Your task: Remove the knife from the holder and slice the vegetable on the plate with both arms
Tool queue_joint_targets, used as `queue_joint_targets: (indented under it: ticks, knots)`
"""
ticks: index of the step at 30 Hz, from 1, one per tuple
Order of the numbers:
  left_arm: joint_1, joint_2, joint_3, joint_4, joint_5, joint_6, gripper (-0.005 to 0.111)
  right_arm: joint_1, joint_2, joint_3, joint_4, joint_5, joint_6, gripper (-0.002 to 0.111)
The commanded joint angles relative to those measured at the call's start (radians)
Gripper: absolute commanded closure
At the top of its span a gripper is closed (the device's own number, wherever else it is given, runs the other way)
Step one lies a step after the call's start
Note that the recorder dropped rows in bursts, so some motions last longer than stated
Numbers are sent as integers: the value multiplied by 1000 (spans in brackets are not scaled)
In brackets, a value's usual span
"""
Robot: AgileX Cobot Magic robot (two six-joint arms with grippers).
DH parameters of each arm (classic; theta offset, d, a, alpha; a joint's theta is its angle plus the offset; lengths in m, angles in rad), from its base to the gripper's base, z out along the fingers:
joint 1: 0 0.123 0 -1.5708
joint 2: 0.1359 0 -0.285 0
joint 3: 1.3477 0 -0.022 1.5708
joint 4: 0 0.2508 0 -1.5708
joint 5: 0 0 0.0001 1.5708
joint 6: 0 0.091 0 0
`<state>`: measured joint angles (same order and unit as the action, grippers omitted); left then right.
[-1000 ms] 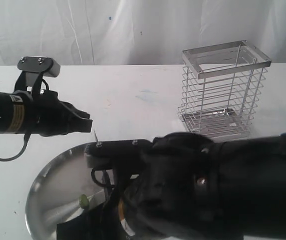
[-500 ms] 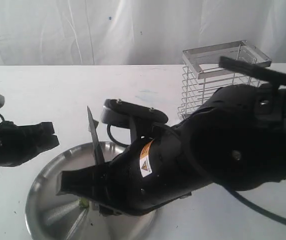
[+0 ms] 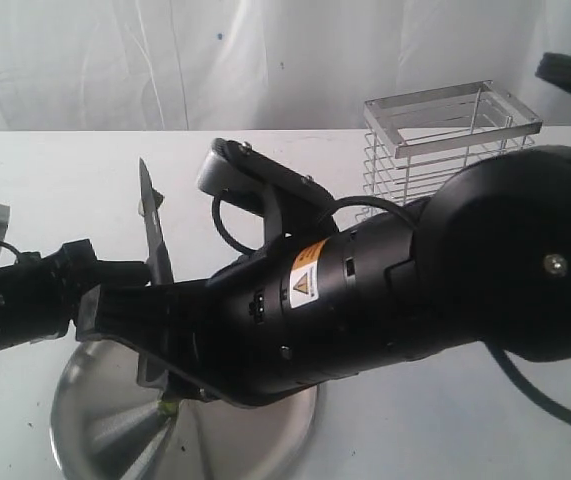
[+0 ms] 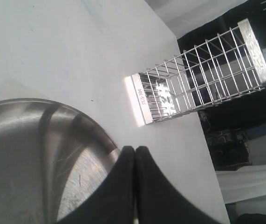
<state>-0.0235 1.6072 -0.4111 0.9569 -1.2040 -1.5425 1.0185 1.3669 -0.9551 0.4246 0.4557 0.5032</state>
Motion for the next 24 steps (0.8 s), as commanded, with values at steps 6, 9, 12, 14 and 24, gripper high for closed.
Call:
queue_joint_targets:
  ticks: [6,9,12,14,24]
  knots:
    - [1,-1,2,16,-17,-20,107,-5,34,3,-109,34,57,108]
    - [1,-4,2,16,-17,-37,107,-29,36,3,-109,41,59,108]
    - [1,-12,2,16,-17,-30,107,-64,36,3,-107,76,59,108]
    - [1,-24,2,16,-17,-31,107,-78,36,3,-105,97,59,108]
    - [1,-30,2,81,-17,-31,107,-79,86,3,-18,83,-13,108]
